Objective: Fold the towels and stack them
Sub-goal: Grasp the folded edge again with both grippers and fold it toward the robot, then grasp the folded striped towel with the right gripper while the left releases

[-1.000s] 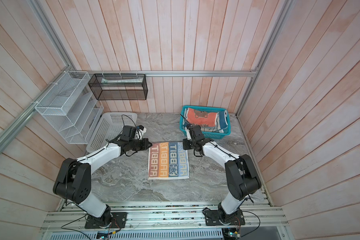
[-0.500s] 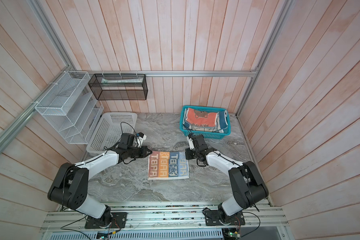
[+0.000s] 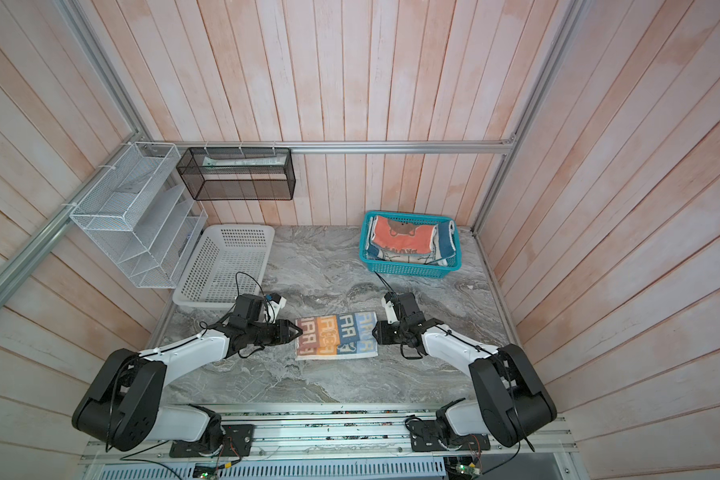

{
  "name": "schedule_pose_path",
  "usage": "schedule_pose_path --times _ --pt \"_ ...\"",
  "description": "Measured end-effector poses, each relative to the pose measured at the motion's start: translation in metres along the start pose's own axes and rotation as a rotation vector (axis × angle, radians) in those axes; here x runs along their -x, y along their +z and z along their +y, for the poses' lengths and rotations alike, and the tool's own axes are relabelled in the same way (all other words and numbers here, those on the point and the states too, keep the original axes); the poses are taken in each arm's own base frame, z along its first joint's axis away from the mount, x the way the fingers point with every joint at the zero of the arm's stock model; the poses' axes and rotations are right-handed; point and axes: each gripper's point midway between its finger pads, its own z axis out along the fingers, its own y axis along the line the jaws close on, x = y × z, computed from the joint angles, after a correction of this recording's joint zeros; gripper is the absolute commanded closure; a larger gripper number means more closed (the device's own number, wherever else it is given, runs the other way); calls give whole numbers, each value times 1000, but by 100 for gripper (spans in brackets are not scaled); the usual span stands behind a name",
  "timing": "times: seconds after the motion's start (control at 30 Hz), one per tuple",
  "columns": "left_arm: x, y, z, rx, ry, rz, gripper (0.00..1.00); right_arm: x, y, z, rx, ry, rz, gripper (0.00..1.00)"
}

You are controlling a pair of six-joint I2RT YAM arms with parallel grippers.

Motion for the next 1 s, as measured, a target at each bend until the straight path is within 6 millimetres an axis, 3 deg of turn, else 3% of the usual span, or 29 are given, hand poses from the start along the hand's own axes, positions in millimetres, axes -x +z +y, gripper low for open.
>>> schedule_pose_path --times 0.17,0.43,0.63,0.73,0.87,1.0 --pt "4 -1 -3 -15 -34 -21 56 8 0 3 2 11 -7 54" --pt "-7 6 -7 -10 -74 8 53 5 19 -2 -13 33 54 57" --pt "-22 14 -1 23 -111 39 55 4 19 1 2 48 59 86" --pt "-31 15 6 39 -135 48 71 4 18 2 8 49 58 98" --pt "-32 12 6 40 -145 42 96 6 15 5 19 44 52 100" --pt "-23 2 -4 22 -125 1 100 11 7 10 28 41 42 100"
